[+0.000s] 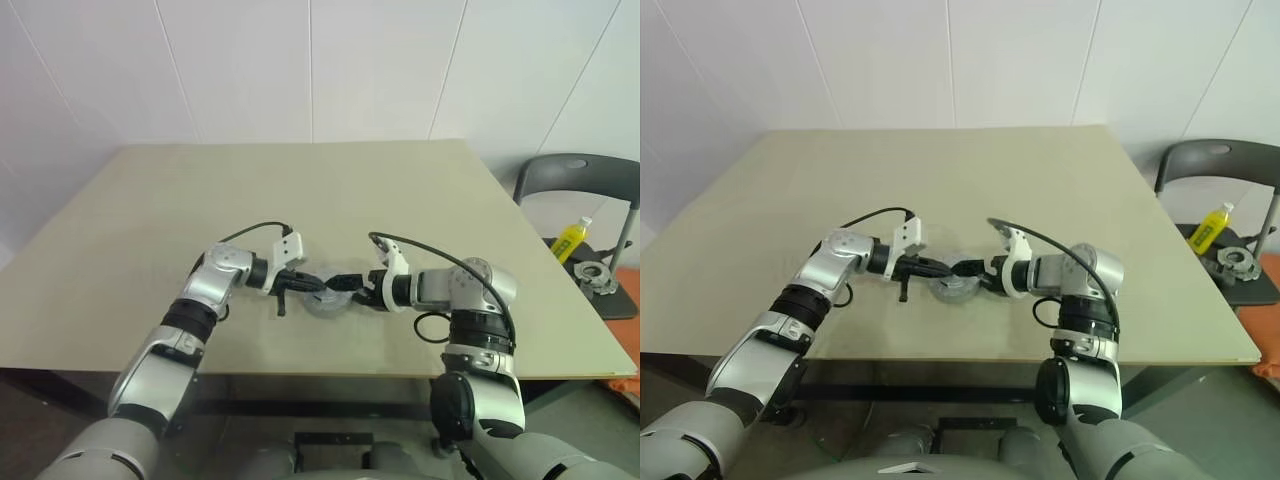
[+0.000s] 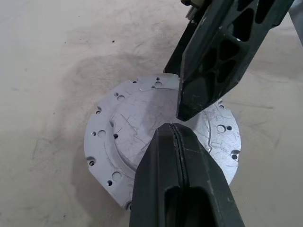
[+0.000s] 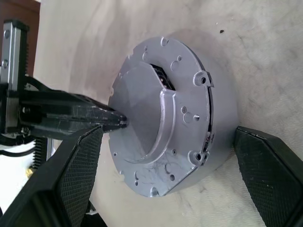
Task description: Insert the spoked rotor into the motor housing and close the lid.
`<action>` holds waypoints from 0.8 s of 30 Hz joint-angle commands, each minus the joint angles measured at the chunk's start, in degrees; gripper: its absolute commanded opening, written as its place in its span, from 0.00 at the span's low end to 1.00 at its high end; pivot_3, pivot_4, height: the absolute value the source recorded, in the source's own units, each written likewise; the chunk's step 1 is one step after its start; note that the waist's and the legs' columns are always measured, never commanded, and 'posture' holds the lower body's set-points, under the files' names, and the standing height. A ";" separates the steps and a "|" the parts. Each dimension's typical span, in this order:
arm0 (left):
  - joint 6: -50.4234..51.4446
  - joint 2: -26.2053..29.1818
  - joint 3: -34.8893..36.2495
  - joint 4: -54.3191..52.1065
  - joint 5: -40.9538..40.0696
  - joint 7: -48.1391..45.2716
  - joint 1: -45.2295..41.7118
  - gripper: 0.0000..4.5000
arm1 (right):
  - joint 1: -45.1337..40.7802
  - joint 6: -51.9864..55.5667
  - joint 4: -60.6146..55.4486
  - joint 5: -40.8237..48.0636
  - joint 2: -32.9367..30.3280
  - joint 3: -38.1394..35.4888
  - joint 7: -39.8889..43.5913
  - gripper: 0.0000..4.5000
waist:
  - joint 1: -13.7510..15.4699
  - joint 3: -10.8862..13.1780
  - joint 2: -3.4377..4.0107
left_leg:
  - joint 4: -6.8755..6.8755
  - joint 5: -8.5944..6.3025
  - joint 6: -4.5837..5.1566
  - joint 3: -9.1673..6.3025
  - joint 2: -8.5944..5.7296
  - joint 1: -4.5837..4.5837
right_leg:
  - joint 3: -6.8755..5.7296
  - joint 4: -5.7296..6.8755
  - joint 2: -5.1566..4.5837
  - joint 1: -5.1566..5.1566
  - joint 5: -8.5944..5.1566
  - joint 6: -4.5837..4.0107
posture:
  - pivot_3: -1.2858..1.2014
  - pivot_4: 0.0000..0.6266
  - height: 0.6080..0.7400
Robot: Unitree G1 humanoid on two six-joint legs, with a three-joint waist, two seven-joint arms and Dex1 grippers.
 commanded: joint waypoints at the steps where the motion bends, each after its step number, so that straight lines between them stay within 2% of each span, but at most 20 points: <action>1: 1.85 0.31 -4.64 3.09 4.96 -0.14 2.91 0.00 | -0.73 0.30 1.47 7.21 2.01 -0.49 -0.91 0.80 | -0.05 0.00 0.00 | 0.00 0.00 0.00 0.01 0.01 -0.01 | 0.00 0.00 0.00 -0.03 0.00 0.00 | 0.52 0.00 1.00; 4: 1.03 0.29 -4.66 3.90 5.34 0.42 2.74 0.00 | -1.06 0.30 3.21 10.32 1.32 -0.85 -1.93 0.59 | -0.28 0.01 0.02 | -0.06 -0.02 -0.03 0.04 0.04 -0.07 | 0.01 0.00 0.00 -0.16 0.00 0.00 | 0.52 0.00 1.00; 7: 0.59 0.43 -4.74 4.03 5.41 0.70 2.86 0.00 | -1.27 0.30 5.26 13.27 -0.02 -0.29 -2.99 0.47 | -1.32 -0.10 0.20 | -0.08 -0.08 -0.11 0.07 0.17 -0.05 | 0.00 -0.01 0.08 -0.18 0.01 0.00 | 0.52 0.00 1.00; 11: 0.38 0.59 -4.85 3.76 5.35 0.86 3.16 0.00 | -1.03 0.30 6.98 16.16 -1.62 1.20 -4.50 0.43 | -1.44 -0.20 0.42 | -0.08 -0.08 -0.11 0.12 0.19 -0.04 | 0.00 0.00 0.09 -0.17 0.01 0.02 | 0.52 0.00 1.00; 13: 0.35 0.61 -4.84 3.53 5.33 0.99 3.41 0.00 | -0.82 0.30 7.78 17.52 -2.39 2.11 -4.97 0.35 | -1.53 -0.19 0.40 | -0.07 -0.08 -0.11 0.17 0.24 -0.02 | 0.00 0.00 0.10 -0.19 0.02 0.00 | 0.52 0.00 1.00; 18: 0.62 -0.25 -3.23 2.92 3.65 1.93 4.04 0.00 | -0.04 0.30 9.50 19.30 -2.87 2.22 -6.57 0.35 | -1.51 -0.25 0.49 | -0.06 -0.09 -0.12 0.25 0.34 0.01 | -0.03 0.00 0.11 -0.18 0.04 -0.04 | 0.52 0.00 1.00; 20: 2.23 -1.36 -0.67 1.95 0.84 2.55 3.80 0.00 | 0.14 0.30 9.60 19.39 -2.80 2.29 -6.92 0.35 | -1.52 -0.25 0.50 | -0.06 -0.09 -0.11 0.27 0.36 0.01 | -0.04 0.00 0.10 -0.20 0.04 -0.04 | 0.52 0.00 1.00; 24: 10.74 -5.27 10.57 0.03 -9.37 7.62 0.66 0.00 | -0.12 0.30 10.32 17.99 -1.70 -0.03 -7.92 0.35 | -1.69 -0.05 0.29 | -0.06 -0.11 -0.11 0.27 0.39 -0.10 | -0.04 0.01 0.12 -0.34 0.05 -0.03 | 0.52 0.00 1.00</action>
